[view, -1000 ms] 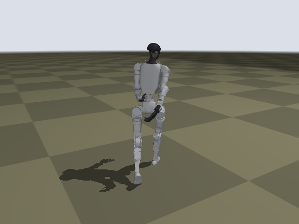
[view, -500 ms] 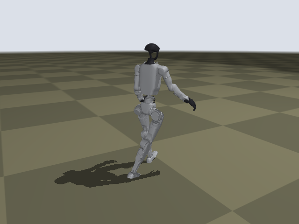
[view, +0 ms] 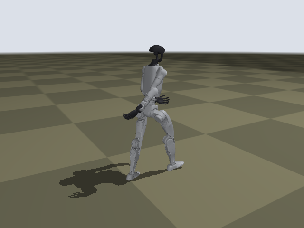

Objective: Walk run

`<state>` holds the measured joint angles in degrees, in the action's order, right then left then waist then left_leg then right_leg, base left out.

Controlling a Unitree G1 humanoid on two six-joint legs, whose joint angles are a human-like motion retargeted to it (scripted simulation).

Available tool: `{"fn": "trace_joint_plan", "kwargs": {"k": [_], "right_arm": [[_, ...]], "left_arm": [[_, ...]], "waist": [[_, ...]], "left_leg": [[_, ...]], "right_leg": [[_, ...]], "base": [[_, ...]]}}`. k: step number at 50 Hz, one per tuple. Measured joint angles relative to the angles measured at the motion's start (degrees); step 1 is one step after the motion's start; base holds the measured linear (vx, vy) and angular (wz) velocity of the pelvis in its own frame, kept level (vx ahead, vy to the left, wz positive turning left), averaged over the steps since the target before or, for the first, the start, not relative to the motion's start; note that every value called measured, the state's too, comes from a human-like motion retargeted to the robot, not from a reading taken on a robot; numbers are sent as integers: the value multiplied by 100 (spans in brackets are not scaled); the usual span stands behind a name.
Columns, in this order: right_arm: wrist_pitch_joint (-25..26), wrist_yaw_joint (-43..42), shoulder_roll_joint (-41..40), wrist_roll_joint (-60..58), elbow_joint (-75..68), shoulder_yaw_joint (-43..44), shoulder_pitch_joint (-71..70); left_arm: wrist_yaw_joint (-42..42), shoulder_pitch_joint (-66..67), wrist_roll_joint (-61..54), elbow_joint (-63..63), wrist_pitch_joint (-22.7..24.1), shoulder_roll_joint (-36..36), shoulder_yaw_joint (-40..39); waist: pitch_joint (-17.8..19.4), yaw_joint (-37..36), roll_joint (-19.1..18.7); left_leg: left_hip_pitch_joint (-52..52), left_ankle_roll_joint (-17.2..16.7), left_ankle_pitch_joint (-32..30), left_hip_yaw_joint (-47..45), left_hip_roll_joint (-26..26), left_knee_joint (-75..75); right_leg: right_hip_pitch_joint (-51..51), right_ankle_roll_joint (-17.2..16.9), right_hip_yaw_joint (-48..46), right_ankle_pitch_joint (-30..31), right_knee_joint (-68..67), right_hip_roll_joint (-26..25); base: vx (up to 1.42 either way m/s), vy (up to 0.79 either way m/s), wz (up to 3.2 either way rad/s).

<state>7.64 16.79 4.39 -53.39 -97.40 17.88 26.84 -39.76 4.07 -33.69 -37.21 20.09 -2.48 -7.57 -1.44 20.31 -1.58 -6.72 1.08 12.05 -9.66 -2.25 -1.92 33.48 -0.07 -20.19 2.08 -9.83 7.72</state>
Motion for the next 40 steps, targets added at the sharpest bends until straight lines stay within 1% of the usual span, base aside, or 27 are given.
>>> {"fn": "trace_joint_plan", "kwargs": {"k": [2, 3, 5, 7, 8, 9, 10, 12, 13, 15, 17, 20, 22, 23, 24, 26, 28, 30, 31, 32, 33, 34, 35, 37, 38, 39, 40], "right_arm": [[175, 171, -3, 186, 0, 97, 69], [218, 251, -11, 296, 0, 170, 78], [223, 384, -35, 493, 0, 387, 10], [84, 405, -33, 639, 0, 664, -173], [-28, 394, -25, 717, 0, 783, -307], [-157, 407, -8, 820, 0, 884, -477], [-294, 431, 12, 934, 0, 977, -666], [-429, 427, 98, 1226, 21, 1089, -1319], [-428, 363, 155, 1351, 82, 1087, -1693], [-365, 104, 228, 1627, 577, 970, -2345], [-427, -297, 272, 1891, 1247, 671, -2909], [-718, -651, 418, 1923, 2206, 249, -3633], [-872, -720, 564, 1968, 2710, 8, -4114], [-946, -745, 641, 2015, 2910, -90, -4350], [-1014, -791, 716, 2070, 3068, -167, -4569], [-1111, -938, 861, 2198, 3295, -272, -4977], [-1149, -1128, 987, 2316, 3442, -310, -5291], [-1173, -1310, 1075, 2393, 3557, -292, -5442], [-1199, -1400, 1093, 2413, 3596, -244, -5423], [-1228, -1496, 1109, 2432, 3621, -192, -5380], [-1263, -1602, 1121, 2450, 3616, -132, -5285], [-1293, -1743, 1111, 2491, 3556, -75, -5156], [-1322, -1901, 1091, 2542, 3469, -20, -5010], [-1342, -2159, 950, 2620, 2935, 75, -4705], [-1285, -2200, 883, 2634, 2558, 145, -4549], [-1163, -2126, 808, 2585, 2112, 204, -4399], [-1008, -1993, 730, 2506, 1632, 257, -4252]], "left_arm": [[39, 17, -29, -112, 18, -35, -33], [85, 45, -18, -174, 27, -37, -30], [156, 140, 55, -286, 64, -8, -10], [134, 308, 179, -346, 108, 72, -2], [86, 407, 250, -365, 115, 129, -24], [31, 523, 322, -376, 111, 186, -43], [-28, 647, 394, -384, 102, 244, -61], [12, 811, 387, -360, 144, 358, -32], [65, 847, 312, -365, 152, 400, -75], [124, 872, 126, -415, 113, 502, -213], [136, 909, -25, -422, 46, 542, -360], [108, 1052, -115, -290, 52, 520, -552], [79, 1074, -102, -197, 78, 426, -651], [68, 1067, -80, -162, 82, 369, -707], [67, 1062, -54, -134, 85, 320, -749], [92, 1038, -9, -92, 96, 250, -795], [141, 1004, 14, -64, 115, 225, -800], [169, 981, 32, -43, 121, 234, -791], [158, 960, 48, -39, 109, 223, -779], [140, 936, 70, -40, 96, 216, -763], [110, 909, 102, -49, 82, 218, -738], [75, 863, 145, -76, 63, 218, -713], [38, 808, 195, -112, 42, 218, -687], [4, 790, 327, -145, 48, 243, -669], [-12, 808, 384, -139, 66, 276, -642], [-18, 816, 409, -144, 73, 301, -633], [-19, 820, 419, -156, 75, 323, -632]], "waist": [[-72, -13, -32], [-98, 30, -67], [-194, 127, -145], [-320, 276, -167], [-400, 315, -149], [-459, 255, -90], [-508, 146, -10], [-414, -112, 175], [-379, -212, 250], [-478, -255, 539], [-456, -185, 579], [-387, -507, 778], [-329, -810, 870], [-297, -985, 872], [-258, -1139, 837], [-158, -1413, 699], [-79, -1588, 561], [-80, -1629, 550], [-82, -1533, 499], [-79, -1450, 455], [-66, -1393, 425], [-80, -1388, 421], [-109, -1409, 429], [-239, -1810, 582], [-281, -2068, 661], [-328, -2215, 748], [-378, -2306, 840]], "left_leg": [[-168, -177, -35, -227, 50, -45], [-251, -275, -149, -256, 94, -123], [-351, -587, -649, -209, 206, -377], [-399, -1061, -1704, 87, 295, -831], [-390, -1268, -2438, 227, 281, -1153], [-301, -1402, -3081, 273, 268, -1630], [-172, -1502, -3680, 272, 256, -2186], [422, -1475, -4205, 338, 243, -3900], [718, -1553, -4205, 534, 119, -4634], [1160, -1488, -3704, 649, -302, -5080], [1589, -1174, -3003, 692, -173, -5329], [2262, -538, -2139, 407, 78, -5093], [2602, -54, -1799, -115, 396, -4294], [2712, 67, -1769, -431, 590, -3753], [2779, 122, -1786, -590, 658, -3133], [2868, 161, -1763, -621, 604, -1870], [2999, 181, -1478, -436, 421, -845], [3227, 101, -1156, 117, 49, -76], [3251, -339, -1012, 262, -125, 181], [3261, -654, -922, 358, -249, 327], [3244, -722, -941, 356, -274, 248], [3219, -511, -981, 388, -305, 89], [3190, -160, -1033, 436, -339, -109], [3113, -205, -1192, 80, -90, -490], [3013, -346, -1449, 107, 38, -581], [2996, -273, -1483, 330, 36, -745], [3020, -92, -1406, 652, -32, -945]], "right_leg": [[121, 34, -338, -76, 564, -96], [61, 167, -716, -78, 682, -79], [-129, 797, -1072, -70, 440, -131], [-258, 992, -1281, 240, 208, -51], [-296, 1087, -859, 338, 89, -125], [-327, 1190, -248, 255, -58, -273], [-354, 1297, 459, 83, -220, -457], [-723, 1401, 489, -210, -373, -564], [-956, 1425, 230, -231, -345, -573], [-1307, 1411, 590, -288, -143, -570], [-1631, 1384, 868, -327, 1, -763], [-2166, 1493, 1697, -265, 309, -1108], [-2384, 1507, 2153, -272, 341, -1239], [-2480, 1507, 2500, -305, 324, -1370], [-2589, 1507, 2705, -344, 308, -1485], [-2847, 1507, 2939, -447, 278, -1696], [-3142, 1507, 3149, -584, 249, -1856], [-3418, 1507, 3284, -717, 218, -1858], [-3568, 1507, 3130, -752, 216, -1908], [-3716, 1507, 2982, -752, 202, -1968], [-3858, 1507, 2847, -680, 160, -2048], [-3980, 1507, 2703, -508, 140, -2114], [-4091, 1507, 2555, -287, 131, -2173], [-4243, 1426, 2304, 583, -39, -2124], [-4265, 1186, 2188, 1155, -272, -2001], [-4197, 824, 2124, 1742, -622, -1887], [-4084, 401, 2087, 2336, -1031, -1776]], "base": [[91, -52, -76], [91, -52, -43], [101, -57, -1], [106, -60, 21], [117, -73, -20], [115, -73, -69], [92, -58, -126], [73, -44, -187], [78, -44, -216], [93, -49, -187], [84, -41, -158], [86, -35, -251], [76, -12, -280], [85, -8, -273], [98, -6, -261], [91, 2, -222], [96, 8, -157], [104, 2, -69], [102, -3, 12], [107, -7, 53], [116, -17, 44], [130, -29, 30], [125, -47, -40], [117, -48, -146], [129, -28, -183], [130, -16, -166], [120, -15, -88]]}}
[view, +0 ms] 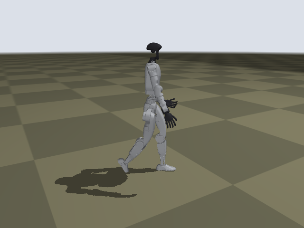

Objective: Walk run

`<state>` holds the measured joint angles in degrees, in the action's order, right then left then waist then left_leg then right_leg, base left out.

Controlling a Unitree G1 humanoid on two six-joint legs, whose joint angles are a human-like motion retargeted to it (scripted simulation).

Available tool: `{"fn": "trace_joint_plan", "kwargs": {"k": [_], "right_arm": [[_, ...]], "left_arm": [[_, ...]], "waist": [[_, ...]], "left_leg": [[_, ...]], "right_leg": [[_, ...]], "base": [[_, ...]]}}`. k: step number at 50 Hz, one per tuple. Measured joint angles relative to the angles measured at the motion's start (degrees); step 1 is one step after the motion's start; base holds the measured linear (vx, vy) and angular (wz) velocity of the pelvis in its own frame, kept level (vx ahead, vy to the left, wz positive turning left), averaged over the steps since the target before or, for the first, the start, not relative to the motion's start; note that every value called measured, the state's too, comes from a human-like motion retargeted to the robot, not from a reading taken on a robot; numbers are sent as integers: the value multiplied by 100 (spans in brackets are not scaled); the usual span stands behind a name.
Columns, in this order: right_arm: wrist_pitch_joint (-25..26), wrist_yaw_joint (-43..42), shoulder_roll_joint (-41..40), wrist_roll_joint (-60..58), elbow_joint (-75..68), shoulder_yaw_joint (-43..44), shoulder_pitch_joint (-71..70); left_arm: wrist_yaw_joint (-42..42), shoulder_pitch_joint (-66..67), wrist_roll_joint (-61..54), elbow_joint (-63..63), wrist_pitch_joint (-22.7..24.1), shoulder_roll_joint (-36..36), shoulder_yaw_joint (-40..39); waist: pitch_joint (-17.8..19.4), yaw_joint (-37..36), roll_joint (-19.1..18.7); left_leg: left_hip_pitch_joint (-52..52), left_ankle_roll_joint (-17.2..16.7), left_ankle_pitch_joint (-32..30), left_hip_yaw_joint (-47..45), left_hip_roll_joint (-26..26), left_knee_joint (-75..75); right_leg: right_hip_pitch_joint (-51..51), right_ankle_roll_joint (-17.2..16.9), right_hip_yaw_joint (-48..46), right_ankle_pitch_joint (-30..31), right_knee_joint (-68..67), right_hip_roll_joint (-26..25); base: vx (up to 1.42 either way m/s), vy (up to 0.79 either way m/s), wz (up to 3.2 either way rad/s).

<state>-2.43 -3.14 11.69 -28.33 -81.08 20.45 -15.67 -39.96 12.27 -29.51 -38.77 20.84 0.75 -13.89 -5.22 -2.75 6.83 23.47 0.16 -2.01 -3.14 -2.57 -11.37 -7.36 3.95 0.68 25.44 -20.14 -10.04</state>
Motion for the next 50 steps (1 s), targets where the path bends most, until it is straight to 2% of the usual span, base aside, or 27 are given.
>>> {"fn": "trace_joint_plan", "kwargs": {"k": [2, 3, 4, 5, 7, 10, 13, 16, 18, 20, 22, 23, 25, 27, 28, 30, 31, 32, 33, 35, 38, 40, 43, 47, 48, 50], "right_arm": [[473, 639, -86, -308, -926, -219, 302], [657, 990, -71, -538, -1333, -325, 423], [755, 1264, -119, -798, -1534, -404, 635], [810, 1498, -197, -1072, -1632, -469, 892], [819, 1633, -358, -1677, -1632, -556, 1541], [800, 1309, -553, -2235, -1632, -634, 2499], [627, 1083, -646, -2643, -1632, -445, 3344], [585, 1361, -594, -2744, -1632, -265, 4079], [721, 1664, -533, -2613, -1632, -153, 4440], [1009, 1917, -497, -2361, -1632, -22, 4674], [1326, 2040, -503, -1996, -1632, 122, 4776], [1444, 2072, -510, -1801, -1632, 195, 4773], [1548, 2076, -534, -1439, -1632, 327, 4643], [1432, 1959, -558, -1194, -1632, 488, 4340], [1309, 1868, -568, -1110, -1632, 587, 4146], [1015, 1727, -555, -975, -1632, 717, 3639], [928, 1675, -506, -884, -1632, 663, 3281], [859, 1612, -453, -784, -1632, 598, 2907], [830, 1531, -394, -665, -1632, 511, 2499], [815, 1329, -269, -463, -1487, 328, 1700], [777, 1008, -151, -431, -987, 95, 621], [696, 861, -80, -558, -594, -10, 12], [483, 789, 114, -474, -69, -303, -736], [258, 730, 548, -193, 654, -605, -1421], [202, 694, 669, -157, 844, -627, -1510], [55, 566, 850, -166, 1186, -592, -1583]], "left_arm": [[57, -48, -136, -64, -55, 41, -26], [92, -156, -234, -114, -101, 47, -10], [147, -265, -307, -148, -122, 57, 29], [213, -375, -368, -172, -130, 67, 81], [362, -596, -433, -230, -91, 122, 158], [511, -789, -528, -151, 36, 223, 379], [477, -799, -603, 194, 129, 254, 575], [379, -811, -715, 496, 76, 234, 609], [298, -860, -808, 617, -1, 158, 589], [226, -902, -856, 654, -51, 62, 568], [197, -887, -834, 575, -53, 3, 571], [208, -862, -813, 502, -52, -12, 568], [280, -732, -766, 358, -29, 0, 541], [343, -450, -738, 273, 64, 44, 491], [343, -274, -722, 245, 110, 86, 457], [383, 55, -689, 191, 157, 220, 379], [478, 161, -717, 161, 183, 303, 344], [564, 243, -751, 127, 201, 370, 314], [632, 279, -799, 90, 203, 406, 295], [644, 281, -811, 32, 170, 486, 250], [544, 216, -702, 18, 129, 562, 83], [480, 197, -669, 80, 148, 579, -8], [322, 220, -570, 224, 143, 468, -44], [182, 159, -386, 337, 71, 299, 10], [158, 135, -331, 339, 74, 277, 32], [131, 112, -190, 316, 110, 250, 38]], "waist": [[59, 277, 210], [128, 391, 343], [145, 455, 245], [137, 493, 31], [94, 554, -443], [222, 919, -708], [236, 1437, -905], [238, 1854, -891], [278, 2071, -884], [335, 2212, -956], [317, 2294, -1035], [278, 2337, -1039], [123, 2399, -1028], [-65, 2543, -1008], [-144, 2586, -996], [-177, 2568, -903], [-139, 2541, -847], [-89, 2513, -819], [-14, 2484, -845], [-95, 2381, -583], [-17, 2108, -428], [74, 1746, -292], [151, 1261, -210], [268, 741, -356], [290, 655, -384], [289, 572, -399]], "left_leg": [[-132, 207, 432, 84, -228, -449], [-317, 346, 699, -461, -301, -677], [-536, 419, 824, -720, -156, -634], [-772, 459, 878, -836, 97, -457], [-1021, 472, 1034, -711, 454, -310], [-1441, 409, 1025, -500, 489, -6], [-1961, 441, 1100, -270, 258, 479], [-2470, 444, 1297, -193, -50, 742], [-2803, 438, 1447, -149, -181, 833], [-3102, 359, 1564, -95, -145, 863], [-3336, 210, 1507, -29, -52, 793], [-3428, 101, 1380, 17, -26, 720], [-3535, -187, 866, 61, 18, 525], [-3561, -439, -187, 161, 82, 194], [-3547, -510, -906, 178, 115, -54], [-3417, -612, -2138, -6, 199, -913], [-3185, -507, -2533, -221, 289, -1624], [-2926, -395, -2798, -376, 408, -2371], [-2611, -267, -2799, -412, 583, -3190], [-2161, -116, -2306, -502, 281, -3722], [-1471, -60, -1271, -646, 169, -4018], [-991, 58, -543, -966, 188, -3950], [-399, 296, 52, -1438, 299, -2958], [80, 653, 176, -1729, 164, -822], [99, 679, 283, -2150, 173, -302], [179, 441, 632, -2453, -153, 548]], "right_leg": [[598, -714, -152, 456, -1845, 225], [928, -1113, -252, 456, -2889, 445], [1160, -1249, -372, 456, -3236, 402], [1343, -1255, -504, 456, -3235, 229], [1845, -786, -807, 18, -2932, -84], [2714, -836, -701, -943, -2869, -80], [3476, -874, -909, -1621, -2037, 546], [4030, -919, -711, -1886, -718, 1198], [4292, -763, -652, -2043, 229, 1646], [4458, -602, -509, -2277, 1129, 1814], [4449, -954, -537, -2442, 1670, 1887], [4432, -1136, -701, -2443, 1686, 1965], [4354, -1144, -1230, -2444, 1281, 2118], [4277, -1113, -1602, -2059, 964, 2199], [4212, -1056, -1062, -1943, 852, 2017], [4052, -741, -676, -2034, 498, 1891], [3845, -526, -445, -2276, 408, 1693], [3624, -345, -356, -2467, 363, 1522], [3372, -230, -548, -2557, 407, 1405], [2977, -220, -686, -2600, 623, 1640], [2388, -157, -244, -2698, 933, 1294], [1976, -124, -345, -2624, 1219, 1265], [1498, 58, -406, -2694, 1464, 1000], [834, 273, -546, -3040, 1646, 501], [667, 305, -611, -3152, 1660, 415], [351, 316, -846, -3305, 1679, 307]], "base": [[120, -16, -2], [118, -16, 13], [113, -14, -8], [96, -11, -38], [91, -12, -31], [94, -16, 54], [78, -12, 73], [98, -23, 33], [112, -41, 20], [99, -41, 18], [98, -48, 25], [107, -59, 31], [123, -74, 27], [124, -80, 30], [134, -83, 5], [118, -67, -41], [97, -48, -77], [90, -42, -81], [94, -43, -65], [102, -45, -46], [92, -34, -74], [95, -29, -140], [82, -22, -105], [102, -20, -29], [102, -17, 27], [120, -18, 59]]}}
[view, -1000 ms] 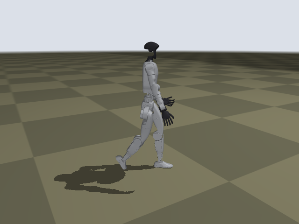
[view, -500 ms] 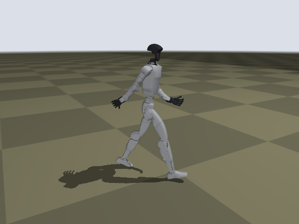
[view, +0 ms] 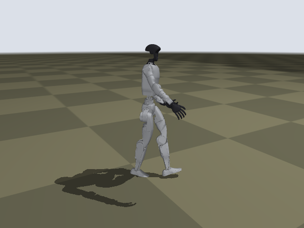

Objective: Walk run

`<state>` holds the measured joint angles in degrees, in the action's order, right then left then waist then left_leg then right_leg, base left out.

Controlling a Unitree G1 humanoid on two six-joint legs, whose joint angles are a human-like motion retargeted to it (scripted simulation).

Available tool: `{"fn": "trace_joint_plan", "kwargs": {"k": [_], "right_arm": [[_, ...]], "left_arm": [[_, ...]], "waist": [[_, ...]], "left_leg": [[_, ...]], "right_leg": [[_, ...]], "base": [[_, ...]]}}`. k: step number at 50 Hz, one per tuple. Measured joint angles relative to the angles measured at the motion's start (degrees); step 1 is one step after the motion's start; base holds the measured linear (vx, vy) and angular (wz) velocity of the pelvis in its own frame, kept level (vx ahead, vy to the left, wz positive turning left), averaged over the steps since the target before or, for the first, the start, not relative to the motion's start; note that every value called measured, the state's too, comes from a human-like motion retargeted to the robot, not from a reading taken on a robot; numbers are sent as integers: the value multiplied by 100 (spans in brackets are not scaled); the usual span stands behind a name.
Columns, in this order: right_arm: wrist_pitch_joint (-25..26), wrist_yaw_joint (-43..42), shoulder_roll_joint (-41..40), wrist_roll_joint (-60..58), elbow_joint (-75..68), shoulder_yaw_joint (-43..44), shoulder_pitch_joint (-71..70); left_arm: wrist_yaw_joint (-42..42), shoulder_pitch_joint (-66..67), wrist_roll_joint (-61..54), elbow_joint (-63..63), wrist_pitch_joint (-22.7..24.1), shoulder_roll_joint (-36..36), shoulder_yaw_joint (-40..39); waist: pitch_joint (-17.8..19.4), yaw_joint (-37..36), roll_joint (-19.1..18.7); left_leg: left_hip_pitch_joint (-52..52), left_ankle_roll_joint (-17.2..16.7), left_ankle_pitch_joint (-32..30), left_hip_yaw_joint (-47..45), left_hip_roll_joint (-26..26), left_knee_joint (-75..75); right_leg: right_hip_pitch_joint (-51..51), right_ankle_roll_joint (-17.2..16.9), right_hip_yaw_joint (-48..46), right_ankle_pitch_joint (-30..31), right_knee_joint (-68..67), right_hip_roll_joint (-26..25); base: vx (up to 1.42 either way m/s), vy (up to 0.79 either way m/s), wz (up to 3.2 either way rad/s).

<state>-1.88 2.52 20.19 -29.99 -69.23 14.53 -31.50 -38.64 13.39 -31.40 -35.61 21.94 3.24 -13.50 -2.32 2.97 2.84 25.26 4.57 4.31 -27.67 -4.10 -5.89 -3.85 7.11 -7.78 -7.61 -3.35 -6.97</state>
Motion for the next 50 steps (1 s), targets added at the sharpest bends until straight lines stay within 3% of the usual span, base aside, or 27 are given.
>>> {"fn": "trace_joint_plan", "kwargs": {"k": [2, 4, 7, 8, 10, 12, 13, 14, 18, 21, 24, 28, 30, 32, 33, 35, 37, 38, 40, 41, 42, 45, 48, 50], "right_arm": [[-227, -289, 69, -53, 176, 104, 89], [-400, -681, 23, -26, 85, 165, 225], [-403, -987, -210, 29, -456, 150, 497], [-366, -886, -318, -81, -720, 138, 624], [-227, -461, -523, -582, -1232, 137, 977], [10, -122, -624, -1091, -1712, 178, 1325], [92, -34, -629, -1253, -1970, 219, 1519], [145, 5, -618, -1399, -2235, 266, 1755], [336, 89, -788, -1669, -2818, 588, 3048], [433, 320, -1180, -1548, -2818, 949, 4123], [437, 632, -1572, -1216, -2818, 1042, 4983], [490, 1182, -1931, -1181, -2818, 946, 5679], [528, 1586, -1977, -1467, -2818, 929, 5827], [641, 2012, -1924, -1763, -2818, 854, 5772], [713, 2187, -1861, -1882, -2818, 809, 5700], [830, 2275, -1696, -2071, -2818, 785, 5496], [843, 1957, -1463, -2082, -2818, 779, 5252], [814, 1775, -1334, -1986, -2818, 770, 5095], [703, 1535, -1016, -1691, -2818, 680, 4651], [643, 1488, -840, -1526, -2818, 635, 4353], [581, 1447, -668, -1385, -2807, 613, 4061], [405, 1340, -190, -1139, -2532, 716, 3312], [239, 1199, 332, -808, -2067, 824, 2703], [138, 1056, 712, -456, -1819, 808, 2387]], "left_arm": [[34, -9, 178, -88, 74, -5, -49], [89, 45, 304, -176, 142, 30, -144], [128, 243, 325, -250, 216, 156, -361], [108, 340, 250, -278, 205, 170, -440], [69, 438, 49, -398, 85, 191, -605], [155, 241, -52, -557, -42, 178, -641], [238, 125, -65, -617, -42, 157, -564], [331, 35, -75, -657, -13, 169, -472], [346, -238, -203, -560, 52, 225, -60], [42, -445, -363, -331, -74, 124, 315], [-217, -671, -459, -92, -227, -24, 549], [-362, -789, -577, 187, -283, -212, 731], [-385, -755, -632, 253, -305, -277, 751], [-406, -681, -637, 240, -329, -306, 654], [-420, -606, -618, 239, -336, -281, 606], [-456, -363, -539, 250, -338, -240, 485], [-518, -97, -375, 152, -348, -149, 277], [-511, -4, -287, 48, -352, -85, 221], [-337, 123, -192, -115, -315, 22, 184], [-279, 137, -192, -162, -286, 19, 176], [-249, 149, -185, -198, -270, 12, 161], [-335, 185, -103, -189, -311, -8, 60], [-415, 120, -129, -101, -321, -41, 30], [-407, 63, -183, -42, -287, -79, 56]], "waist": [[-43, 27, 40], [-60, -221, 109], [-153, -657, 253], [-266, -702, 293], [-429, -516, 161], [-345, -301, 39], [-323, -218, -183], [-324, -141, -368], [-297, 58, -650], [-296, 329, -744], [-210, 663, -704], [83, 904, -476], [222, 828, -405], [264, 670, -298], [222, 679, -232], [84, 779, -101], [-136, 959, -221], [-179, 1028, -354], [-238, 1177, -456], [-266, 1273, -423], [-291, 1336, -381], [-302, 1042, -150], [-148, 315, -23], [-120, 104, -20]], "left_leg": [[-57, 53, 136, 169, -318, 528], [-229, 217, 18, 202, -244, 379], [-365, 843, -499, -167, 56, -187], [-365, 993, -331, -23, 167, -457], [-132, 1043, 163, 981, 247, -1227], [-330, 1043, 519, 729, 416, -1743], [-546, 1043, 534, 708, 560, -1666], [-763, 1043, 559, 826, 567, -1538], [-1437, 1043, 417, 1557, 105, -913], [-1837, 1043, 317, 2383, -209, -573], [-2214, 1043, 337, 3197, -543, -463], [-3005, 1043, 406, 3983, -942, -369], [-3437, 1011, 463, 4110, -952, -403], [-3691, 769, 474, 3978, -828, -616], [-3760, 748, 301, 3999, -964, -704], [-3825, 536, -261, 3956, -1110, -1024], [-3531, 172, -1329, 3716, -1023, -1782], [-3297, -188, -1853, 3583, -825, -2337], [-2776, -855, -2476, 2880, -256, -3429], [-2567, -970, -2595, 2555, -46, -3817], [-2360, -967, -2547, 2236, 149, -4154], [-1791, -286, -1501, 1197, 518, -4661], [-940, -422, -649, 1144, 293, -4719], [-521, -470, -53, 925, 488, -4419]], "right_leg": [[-232, -133, -298, 109, -107, -28], [-404, -409, -216, 613, -410, -45], [-546, -1265, -300, 2228, -1092, 224], [-516, -1542, -522, 2829, -1368, 373], [-115, -2111, -162, 3760, -2397, 131], [561, -2201, 401, 3687, -3956, -238], [761, -2191, 797, 3464, -4095, -699], [975, -1996, 791, 3127, -4245, -750], [1831, -936, 337, 1728, -4283, 209], [2302, -691, -30, 1213, -3274, 927], [2602, -807, 201, 1131, -1853, 1178], [2791, -1220, 1597, 724, -272, 1178], [2704, -2211, 1990, 516, 271, 1122], [2766, -2211, 1242, 715, 86, 1075], [2695, -2211, 1792, 897, -109, 1056], [2670, -2211, 1486, 1550, -509, 1266], [2650, -1919, 1745, 1127, -932, 1219], [2592, -1601, 1772, 885, -1148, 1053], [2314, -1354, 1425, 582, -1240, 1135], [2157, -1322, 1194, 545, -1152, 1284], [2004, -1275, 962, 517, -1064, 1409], [1598, -1085, 671, 508, -794, 1537], [1265, -1023, 426, 601, -460, 1583], [1049, -945, 179, 538, -278, 1502]], "base": [[89, -21, 60], [120, -19, -46], [145, -14, -120], [143, -10, -72], [148, 5, 26], [94, 2, 121], [92, 15, 159], [112, 25, 169], [92, 12, 179], [92, -8, 252], [78, -25, 253], [87, -30, 178], [85, -43, 61], [80, -51, 19], [81, -24, 65], [100, -28, 111], [97, -26, 155], [91, -24, 178], [94, -32, 193], [69, -26, 208], [54, -19, 200], [53, -18, 74], [39, -8, -22], [59, -15, 85]]}}
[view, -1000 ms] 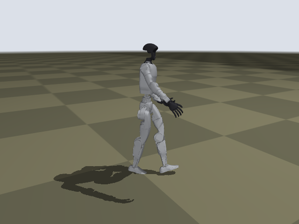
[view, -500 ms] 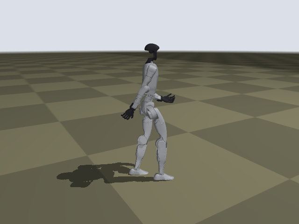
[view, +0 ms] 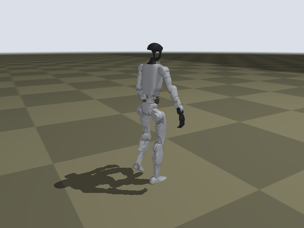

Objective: Walk run

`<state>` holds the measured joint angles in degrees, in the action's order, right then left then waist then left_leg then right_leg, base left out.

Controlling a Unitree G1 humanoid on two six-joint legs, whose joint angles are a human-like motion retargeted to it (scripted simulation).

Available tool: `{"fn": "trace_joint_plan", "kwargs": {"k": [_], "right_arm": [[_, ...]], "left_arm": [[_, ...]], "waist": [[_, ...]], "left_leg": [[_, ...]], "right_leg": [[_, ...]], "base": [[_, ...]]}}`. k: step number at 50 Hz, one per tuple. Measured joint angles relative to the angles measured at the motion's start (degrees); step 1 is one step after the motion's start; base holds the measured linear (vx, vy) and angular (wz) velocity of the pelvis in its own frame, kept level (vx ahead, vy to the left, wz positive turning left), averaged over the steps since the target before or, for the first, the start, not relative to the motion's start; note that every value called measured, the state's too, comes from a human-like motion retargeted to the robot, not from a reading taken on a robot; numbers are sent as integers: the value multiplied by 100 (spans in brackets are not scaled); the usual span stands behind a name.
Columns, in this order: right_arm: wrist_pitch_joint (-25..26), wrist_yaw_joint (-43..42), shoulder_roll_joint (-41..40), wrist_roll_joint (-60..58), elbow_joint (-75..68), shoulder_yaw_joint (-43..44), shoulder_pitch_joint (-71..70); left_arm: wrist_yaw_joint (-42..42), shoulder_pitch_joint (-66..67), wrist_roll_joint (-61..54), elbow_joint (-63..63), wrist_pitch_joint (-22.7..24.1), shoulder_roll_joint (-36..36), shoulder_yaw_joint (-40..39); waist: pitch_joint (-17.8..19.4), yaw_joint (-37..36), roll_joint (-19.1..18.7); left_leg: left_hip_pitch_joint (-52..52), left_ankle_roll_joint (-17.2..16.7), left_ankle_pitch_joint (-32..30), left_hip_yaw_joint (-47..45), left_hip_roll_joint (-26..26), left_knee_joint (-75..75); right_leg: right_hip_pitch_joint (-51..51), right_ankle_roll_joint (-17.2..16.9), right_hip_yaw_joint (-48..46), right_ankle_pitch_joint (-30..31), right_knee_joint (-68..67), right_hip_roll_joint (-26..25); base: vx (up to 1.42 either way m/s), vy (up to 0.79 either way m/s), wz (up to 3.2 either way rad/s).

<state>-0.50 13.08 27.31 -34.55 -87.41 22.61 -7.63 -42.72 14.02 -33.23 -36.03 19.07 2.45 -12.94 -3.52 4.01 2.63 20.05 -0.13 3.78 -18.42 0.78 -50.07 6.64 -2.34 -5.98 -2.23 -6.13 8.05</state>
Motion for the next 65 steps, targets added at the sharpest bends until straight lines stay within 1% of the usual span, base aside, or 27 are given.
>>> {"fn": "trace_joint_plan", "kwargs": {"k": [5, 10, 13, 15, 17, 18, 20, 22, 25, 27, 32, 35, 39, 40, 41, 43, 44, 45, 47, 49, 51, 53, 55, 56, 57, 60, 65], "right_arm": [[-254, -571, 713, 766, 427, 142, -471], [-325, -840, 667, 1146, 928, 560, -586], [-298, -944, 349, 1334, 1065, 649, -595], [-228, -1049, 26, 1303, 1100, 676, -515], [-64, -1175, -327, 1086, 1047, 615, -306], [3, -1220, -495, 923, 972, 519, -171], [129, -1310, -830, 462, 785, 319, 131], [305, -1386, -1066, -44, 538, 207, 401], [493, -1435, -1329, -477, 102, 173, 831], [482, -1388, -1539, -478, -163, 176, 1134], [240, -1007, -2023, -394, -722, 305, 1787], [149, -645, -2167, -569, -957, 174, 2023], [138, -221, -2140, -1199, -999, -104, 2091], [139, -170, -2099, -1375, -999, -156, 2079], [141, -184, -2039, -1498, -998, -203, 2064], [187, -267, -1897, -1620, -982, -336, 2003], [247, -355, -1814, -1604, -984, -406, 1966], [319, -459, -1727, -1565, -993, -473, 1929], [515, -651, -1510, -1485, -998, -431, 1846], [696, -782, -1365, -1391, -988, -269, 1797], [759, -838, -1268, -1203, -961, -95, 1784], [702, -808, -1171, -882, -946, 72, 1748], [605, -721, -1096, -511, -900, 129, 1651], [593, -701, -1065, -350, -865, 128, 1549], [593, -699, -1036, -201, -828, 129, 1438], [652, -855, -935, 64, -681, 147, 1002], [528, -1027, -735, 6, 9, 111, 368]], "left_arm": [[215, -280, -196, -80, 61, 70, 110], [532, -475, -230, -153, 160, 392, 134], [606, -448, -224, -233, 180, 595, 51], [561, -375, -178, -289, 180, 648, -46], [507, -323, -120, -380, 180, 599, -96], [513, -296, -106, -415, 188, 561, -111], [533, -301, -83, -453, 201, 461, -106], [537, -429, -97, -417, 204, 397, 0], [480, -725, -126, -371, 137, 354, 222], [422, -949, -135, -364, 91, 314, 325], [307, -1250, -163, -239, 92, 261, 658], [288, -1324, -170, -247, 56, 241, 683], [334, -1228, -98, -251, 181, 136, 577], [342, -1172, -78, -255, 222, 106, 540], [344, -1104, -72, -281, 240, 78, 509], [350, -978, -79, -373, 241, -20, 411], [352, -916, -83, -433, 236, -47, 364], [355, -852, -86, -495, 234, -58, 321], [393, -696, -50, -564, 269, -36, 309], [378, -518, 39, -630, 293, -43, 287], [306, -356, 165, -737, 278, 4, 257], [308, -237, 282, -853, 279, 122, 361], [403, -165, 297, -869, 321, 220, 527], [380, -170, 291, -838, 312, 246, 554], [343, -174, 296, -807, 296, 275, 570], [182, -188, 404, -701, 214, 385, 523], [284, -147, 315, -447, 258, 470, 545]], "waist": [[-9, -286, -152], [47, -198, -236], [99, -314, -71], [47, -431, 15], [-93, -509, 43], [-164, -501, 33], [-237, -354, -181], [-198, -233, -529], [-189, -292, -822], [-207, -345, -887], [-250, -25, -1006], [-200, 225, -942], [32, 532, -663], [100, 552, -590], [164, 588, -551], [310, 530, -479], [354, 511, -463], [382, 512, -457], [230, 692, -418], [102, 881, -454], [-11, 969, -579], [-110, 814, -659], [-185, 884, -626], [-224, 903, -551], [-252, 898, -485], [-208, 625, -368], [31, -272, -195]], "left_leg": [[633, 526, 289, -1258, 563, 1963], [533, 482, 619, -2280, -56, 3845], [157, 931, 318, -2410, -303, 4114], [-15, 1127, -24, -2398, -372, 4217], [-14, 1513, -3, -1745, -645, 4361], [-97, 1513, 100, -1674, -592, 4320], [-200, 1513, 241, -1225, -427, 4181], [-415, 1513, 371, -955, -235, 4101], [-679, 1478, 420, -514, -195, 4153], [-818, 1460, 437, -104, -323, 4217], [-1191, 1493, 398, 1317, -772, 4398], [-1458, 1513, 430, 2036, -1087, 4380], [-2030, 1513, 522, 2793, -1529, 4357], [-2188, 1513, 552, 2917, -1618, 4348], [-2336, 1513, 579, 3031, -1665, 4313], [-2677, 1323, 791, 3013, -1433, 4158], [-2802, 1314, 806, 2943, -1414, 4092], [-2900, 1371, 756, 2874, -1484, 4043], [-2963, 1437, 369, 2973, -1766, 4059], [-3010, 1157, -50, 3119, -1712, 3766], [-2906, 673, -881, 3156, -1566, 3204], [-2557, -191, -1971, 2857, -1387, 2358], [-1975, -1087, -2571, 2289, -1017, 1205], [-1760, -1327, -2813, 1878, -801, 829], [-1543, -1399, -2903, 1527, -607, 488], [-846, -623, -1924, 944, -324, -233], [300, -395, -951, 760, -501, 235]], "right_leg": [[-560, 104, -890, -306, 402, -467], [-1018, 52, -1652, -609, 424, -839], [-1278, -155, -1678, -391, 200, -780], [-1415, -427, -1678, 15, -31, -698], [-1457, -698, -1781, 912, -422, -585], [-1422, -774, -1725, 1491, -720, -549], [-1141, -631, -1554, 2413, -1610, -657], [-719, -135, -1564, 2808, -2735, -836], [62, -163, -593, 2039, -3836, -1317], [463, -108, -213, 1551, -4034, -1376], [1286, 291, -260, 602, -3304, -653], [1501, 109, 31, 670, -1982, -476], [1720, -197, 1200, 576, -460, -566], [1772, -311, 1494, 588, -137, -597], [1786, -672, 1680, 543, 154, -646], [1758, -1195, 1306, 472, 527, -985], [1734, -1266, 1017, 472, 567, -976], [1712, -1266, 770, 488, 560, -848], [1667, -1096, 1777, 809, 321, -748], [1628, -1008, 1314, 995, 6, -596], [1516, -804, 1448, 783, -295, -676], [1381, -446, 1353, 414, -568, -694], [1116, -193, 840, 153, -568, -460], [1014, -143, 504, 84, -542, -279], [903, -81, 257, 3, -519, -165], [483, 92, -25, -203, -374, -201], [-76, 228, -186, -255, 0, -398]], "base": [[42, -15, 133], [64, -11, 147], [54, -7, 57], [91, -1, 15], [98, 3, 33], [100, 7, 74], [96, 12, 134], [60, 10, 179], [60, 8, 171], [60, 3, 184], [54, 0, 257], [56, -14, 230], [66, -22, 172], [73, -24, 110], [68, -32, 93], [71, -61, 44], [86, -42, 27], [75, 15, 84], [70, 27, 143], [105, -19, 193], [98, -23, 181], [70, -13, 150], [96, -28, 220], [69, -25, 223], [48, -18, 188], [63, -21, 107], [45, -15, 20]]}}
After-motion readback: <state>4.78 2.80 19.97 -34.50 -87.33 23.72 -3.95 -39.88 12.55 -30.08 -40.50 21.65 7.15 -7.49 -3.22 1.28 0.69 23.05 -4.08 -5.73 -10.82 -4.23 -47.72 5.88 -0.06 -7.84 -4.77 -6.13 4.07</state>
